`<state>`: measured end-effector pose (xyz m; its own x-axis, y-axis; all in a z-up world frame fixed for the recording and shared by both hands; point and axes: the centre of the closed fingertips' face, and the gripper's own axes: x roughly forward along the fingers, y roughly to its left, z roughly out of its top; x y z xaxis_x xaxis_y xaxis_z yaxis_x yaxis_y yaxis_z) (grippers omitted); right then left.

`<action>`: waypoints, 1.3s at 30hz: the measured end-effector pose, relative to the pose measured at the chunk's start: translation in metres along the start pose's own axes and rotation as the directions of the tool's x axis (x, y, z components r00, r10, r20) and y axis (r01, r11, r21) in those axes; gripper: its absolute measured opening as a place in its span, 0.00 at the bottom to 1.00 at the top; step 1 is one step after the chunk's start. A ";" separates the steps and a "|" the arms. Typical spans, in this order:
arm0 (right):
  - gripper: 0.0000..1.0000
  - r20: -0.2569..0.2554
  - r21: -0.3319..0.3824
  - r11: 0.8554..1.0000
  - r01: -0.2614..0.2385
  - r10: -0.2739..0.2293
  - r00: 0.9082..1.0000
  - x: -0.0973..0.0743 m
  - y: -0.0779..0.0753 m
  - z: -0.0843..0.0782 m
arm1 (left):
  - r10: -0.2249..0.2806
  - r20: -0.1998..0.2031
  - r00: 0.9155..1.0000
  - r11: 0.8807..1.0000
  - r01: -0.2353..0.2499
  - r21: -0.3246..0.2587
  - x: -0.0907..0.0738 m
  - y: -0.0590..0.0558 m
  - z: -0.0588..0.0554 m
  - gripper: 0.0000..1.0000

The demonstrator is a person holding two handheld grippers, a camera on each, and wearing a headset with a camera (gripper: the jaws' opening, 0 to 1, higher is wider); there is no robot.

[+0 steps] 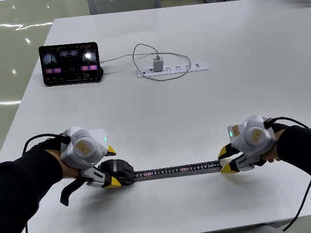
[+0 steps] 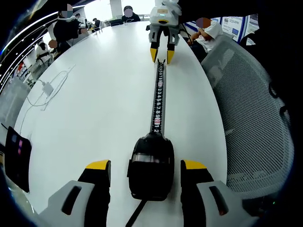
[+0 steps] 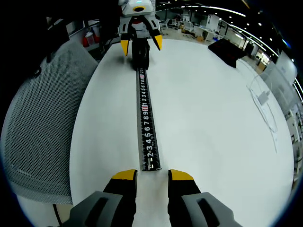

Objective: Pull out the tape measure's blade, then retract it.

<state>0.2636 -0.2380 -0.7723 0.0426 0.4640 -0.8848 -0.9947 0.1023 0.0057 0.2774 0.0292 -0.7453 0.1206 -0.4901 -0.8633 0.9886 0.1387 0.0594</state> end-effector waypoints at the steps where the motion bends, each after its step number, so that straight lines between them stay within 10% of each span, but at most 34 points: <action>1: 0.24 0.000 0.010 1.000 0.003 -0.003 1.000 -0.001 0.000 0.000 | -0.001 -0.003 1.000 1.000 0.001 -0.003 0.000 0.000 -0.001 0.62; 16: 0.53 0.030 0.054 0.998 -0.009 0.007 1.000 -0.010 0.016 0.000 | -0.031 0.038 0.999 0.997 0.034 -0.072 -0.008 -0.011 0.004 0.89; 23: 0.85 0.084 0.117 0.993 -0.019 0.010 0.996 -0.014 0.015 0.014 | -0.001 0.038 0.999 0.993 0.006 -0.116 -0.011 -0.007 0.001 0.99; 25: 0.99 0.138 0.171 0.985 -0.009 -0.015 0.990 -0.015 0.013 0.023 | 0.016 0.065 0.998 0.980 -0.003 -0.197 -0.013 -0.006 0.004 0.99; 36: 0.99 0.151 0.284 0.955 0.079 -0.126 0.981 -0.024 0.011 0.013 | 0.219 0.187 0.958 0.914 -0.134 -0.383 -0.024 0.010 0.004 0.99; 39: 0.99 0.181 0.349 0.930 0.111 -0.184 0.966 -0.033 0.011 0.015 | 0.278 0.222 0.935 0.892 -0.165 -0.422 -0.031 0.011 0.008 0.99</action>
<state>0.2528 -0.2390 -0.7362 0.2407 0.5890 -0.7714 -0.8883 0.4539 0.0694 0.2856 0.0387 -0.7136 0.4073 -0.6110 -0.6788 0.8235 0.5671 -0.0163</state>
